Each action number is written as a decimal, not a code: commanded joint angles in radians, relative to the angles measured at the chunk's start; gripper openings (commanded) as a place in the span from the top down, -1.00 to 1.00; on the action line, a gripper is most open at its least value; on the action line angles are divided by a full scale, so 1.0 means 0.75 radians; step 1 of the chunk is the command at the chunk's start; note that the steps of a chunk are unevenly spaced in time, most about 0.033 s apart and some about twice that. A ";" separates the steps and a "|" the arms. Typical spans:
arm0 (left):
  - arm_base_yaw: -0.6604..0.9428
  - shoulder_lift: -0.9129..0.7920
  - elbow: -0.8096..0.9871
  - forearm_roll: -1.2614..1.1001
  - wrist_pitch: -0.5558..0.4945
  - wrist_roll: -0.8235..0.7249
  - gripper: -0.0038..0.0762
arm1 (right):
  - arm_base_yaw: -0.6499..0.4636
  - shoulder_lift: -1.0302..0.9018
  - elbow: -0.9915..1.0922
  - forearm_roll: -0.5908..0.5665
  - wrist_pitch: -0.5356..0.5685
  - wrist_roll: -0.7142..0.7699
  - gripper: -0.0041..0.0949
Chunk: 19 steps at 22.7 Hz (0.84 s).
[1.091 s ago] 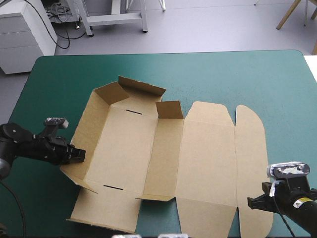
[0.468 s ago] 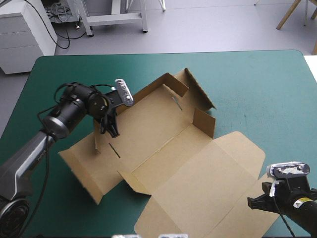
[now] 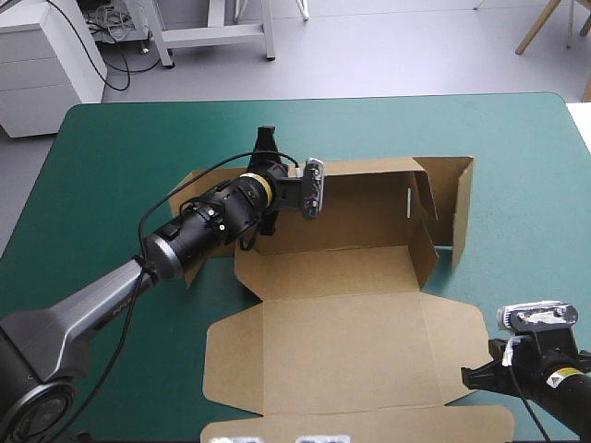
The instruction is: Fold the box
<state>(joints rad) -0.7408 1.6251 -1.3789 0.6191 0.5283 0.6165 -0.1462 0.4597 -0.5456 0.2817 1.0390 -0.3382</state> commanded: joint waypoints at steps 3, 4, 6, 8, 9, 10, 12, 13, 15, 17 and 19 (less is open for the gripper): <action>-0.085 -0.055 -0.043 0.090 -0.144 0.020 0.93 | 0.005 0.008 -0.033 0.019 -0.068 -0.004 0.95; -0.100 -0.055 -0.043 0.093 -0.147 0.020 0.93 | 0.005 0.008 -0.033 0.019 -0.068 -0.004 0.95; -0.125 -0.055 -0.043 0.099 -0.149 0.020 0.93 | 0.005 0.008 -0.033 0.019 -0.068 -0.004 0.95; -0.144 -0.055 -0.043 0.103 -0.149 0.016 0.93 | 0.005 0.008 -0.033 0.019 -0.068 -0.004 0.95; -0.161 -0.055 -0.043 0.103 -0.152 -0.002 0.93 | 0.005 0.008 -0.033 0.019 -0.068 -0.004 0.95; -0.163 -0.055 -0.043 0.111 -0.152 -0.056 0.93 | 0.005 0.008 -0.033 0.019 -0.068 -0.004 0.95; -0.163 -0.055 -0.028 0.233 -0.157 -0.272 0.93 | 0.005 0.008 -0.033 0.019 -0.068 -0.004 0.95; -0.173 -0.055 0.003 0.378 -0.151 -0.422 0.93 | 0.005 0.008 -0.033 0.019 -0.068 -0.004 0.95; -0.221 -0.055 0.050 0.589 -0.090 -0.610 0.93 | 0.005 0.008 -0.033 0.019 -0.068 -0.004 0.95; -0.289 -0.055 0.125 0.805 -0.045 -0.776 0.93 | 0.005 0.008 -0.033 0.019 -0.068 -0.004 0.95; -0.348 -0.055 0.203 0.986 -0.042 -0.936 0.93 | 0.005 0.008 -0.033 0.019 -0.068 -0.004 0.95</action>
<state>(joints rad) -0.9551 1.6220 -1.2516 1.2241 0.5245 0.0390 -0.1462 0.4597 -0.5456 0.2817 1.0390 -0.3382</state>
